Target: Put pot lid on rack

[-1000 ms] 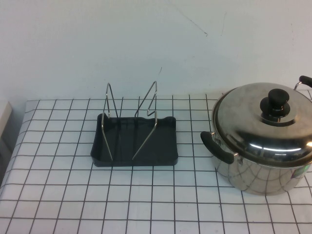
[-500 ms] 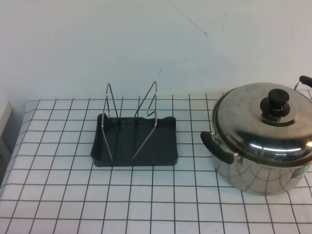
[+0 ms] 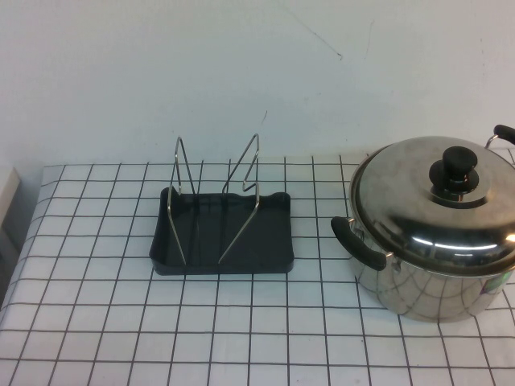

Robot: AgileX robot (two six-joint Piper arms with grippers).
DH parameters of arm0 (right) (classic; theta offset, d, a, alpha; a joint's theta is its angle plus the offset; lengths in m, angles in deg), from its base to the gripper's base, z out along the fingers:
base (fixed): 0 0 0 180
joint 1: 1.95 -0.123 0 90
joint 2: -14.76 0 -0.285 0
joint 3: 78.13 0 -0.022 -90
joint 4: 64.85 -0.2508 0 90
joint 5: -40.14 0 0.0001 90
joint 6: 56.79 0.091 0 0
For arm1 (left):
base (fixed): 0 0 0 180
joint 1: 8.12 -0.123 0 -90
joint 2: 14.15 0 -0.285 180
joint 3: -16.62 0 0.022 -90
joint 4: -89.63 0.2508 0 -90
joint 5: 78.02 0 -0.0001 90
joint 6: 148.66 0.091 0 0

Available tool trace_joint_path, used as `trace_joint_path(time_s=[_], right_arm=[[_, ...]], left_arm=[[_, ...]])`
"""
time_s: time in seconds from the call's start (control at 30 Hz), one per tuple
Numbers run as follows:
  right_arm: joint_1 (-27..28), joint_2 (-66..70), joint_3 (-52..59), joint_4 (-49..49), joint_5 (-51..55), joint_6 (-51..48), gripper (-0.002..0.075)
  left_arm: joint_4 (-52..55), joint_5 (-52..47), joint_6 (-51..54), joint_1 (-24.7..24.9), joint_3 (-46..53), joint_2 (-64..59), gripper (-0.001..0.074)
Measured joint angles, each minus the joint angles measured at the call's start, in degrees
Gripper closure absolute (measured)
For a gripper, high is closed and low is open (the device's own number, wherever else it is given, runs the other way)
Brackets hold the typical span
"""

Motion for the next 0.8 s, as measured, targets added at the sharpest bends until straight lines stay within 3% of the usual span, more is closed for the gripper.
trace_joint_path(time_s=[0.27,0.6,0.8], right_arm=[[0.0,0.0,0.1,-0.1,-6.1,0.0,0.0727],[0.0,0.0,0.1,-0.1,-42.8,0.8,0.0727],[0.0,0.0,0.1,-0.2,-58.6,1.8,0.0727]], left_arm=[[0.1,6.6,0.2,0.0,0.3,0.0,0.0737],[0.1,39.0,0.2,0.0,0.3,0.0,0.0737],[0.1,47.1,0.2,0.0,0.3,0.0,0.0737]])
